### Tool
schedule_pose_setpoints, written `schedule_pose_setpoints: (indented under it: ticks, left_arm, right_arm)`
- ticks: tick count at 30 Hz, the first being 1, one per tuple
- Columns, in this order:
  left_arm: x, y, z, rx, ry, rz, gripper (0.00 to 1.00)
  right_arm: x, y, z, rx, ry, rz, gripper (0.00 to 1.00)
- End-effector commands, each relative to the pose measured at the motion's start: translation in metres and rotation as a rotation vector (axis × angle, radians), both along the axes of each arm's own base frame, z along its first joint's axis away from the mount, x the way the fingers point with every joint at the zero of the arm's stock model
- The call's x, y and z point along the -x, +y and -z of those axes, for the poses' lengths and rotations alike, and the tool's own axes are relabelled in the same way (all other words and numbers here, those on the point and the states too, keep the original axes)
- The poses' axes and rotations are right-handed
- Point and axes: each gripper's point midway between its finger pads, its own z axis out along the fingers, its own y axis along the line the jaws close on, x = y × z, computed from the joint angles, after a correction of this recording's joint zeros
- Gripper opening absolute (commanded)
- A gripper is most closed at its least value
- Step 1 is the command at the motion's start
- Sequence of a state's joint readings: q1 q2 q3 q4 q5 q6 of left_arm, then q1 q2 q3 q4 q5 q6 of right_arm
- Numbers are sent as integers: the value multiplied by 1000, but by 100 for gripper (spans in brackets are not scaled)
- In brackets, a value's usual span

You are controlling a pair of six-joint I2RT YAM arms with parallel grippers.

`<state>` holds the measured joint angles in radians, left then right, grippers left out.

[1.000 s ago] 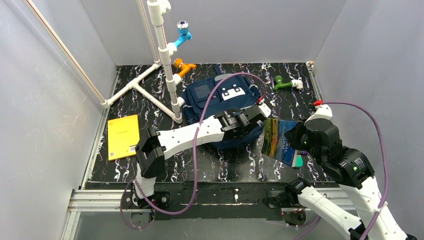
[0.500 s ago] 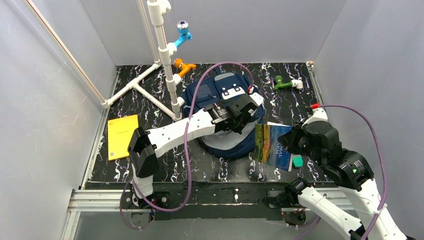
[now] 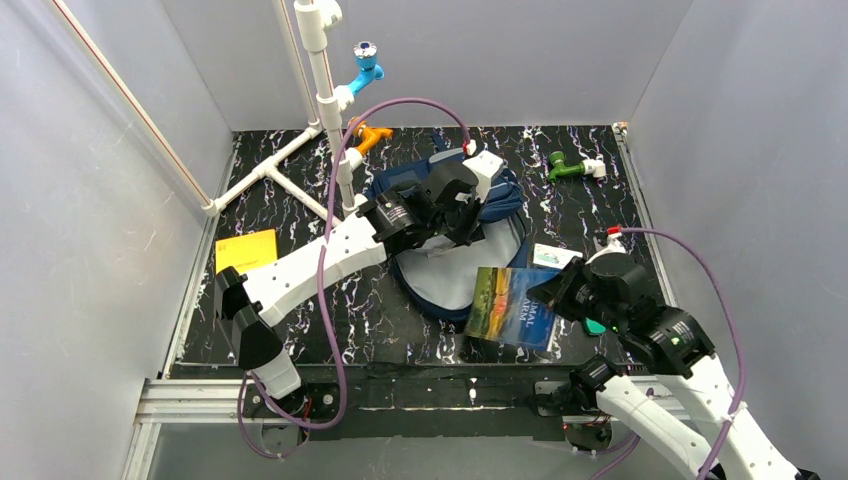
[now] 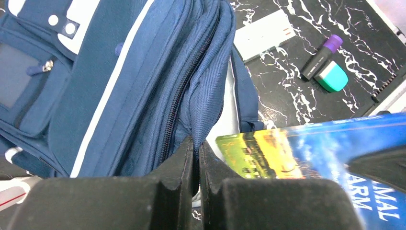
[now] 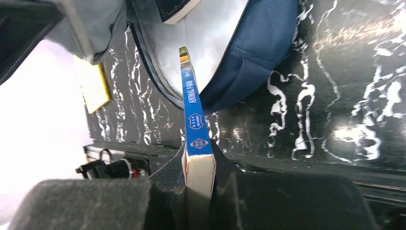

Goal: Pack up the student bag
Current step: Place the book in the student bag.

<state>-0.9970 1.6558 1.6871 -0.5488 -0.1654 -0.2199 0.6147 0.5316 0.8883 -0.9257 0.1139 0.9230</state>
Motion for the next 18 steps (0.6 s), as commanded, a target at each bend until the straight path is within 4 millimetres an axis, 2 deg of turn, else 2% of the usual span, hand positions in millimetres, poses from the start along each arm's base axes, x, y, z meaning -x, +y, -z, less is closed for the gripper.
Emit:
schedule_pose_setpoints:
  ticks: [1,4,9,14,15,16,18]
  left_arm:
    - [11,-8,-74,177,-111,75,0]
    - [13,-9,-75,185,-99,79,0]
    - [18,-11,-79,207,-78,93,0]
    - [22,-9,-79,212,-69,95,0]
    - [23,-10,-79,213,-65,100,0]
    - [24,-10,-78,215,-60,104,0]
    - [27,-13,-77,220,-44,115,0]
  right_arm:
    - [-28,34,-51,-342,-87,78,1]
    - [-48,39,-66,-431,-117,151,1]
    - [-75,38,-60,-513,-101,300,1]
    - [-105,27,-36,-598,-146,470,1]
    - [-110,27,-30,-630,-157,492,1]
    - [-117,29,-35,-684,-197,493,1]
    - [-129,33,-18,-694,-217,508,1]
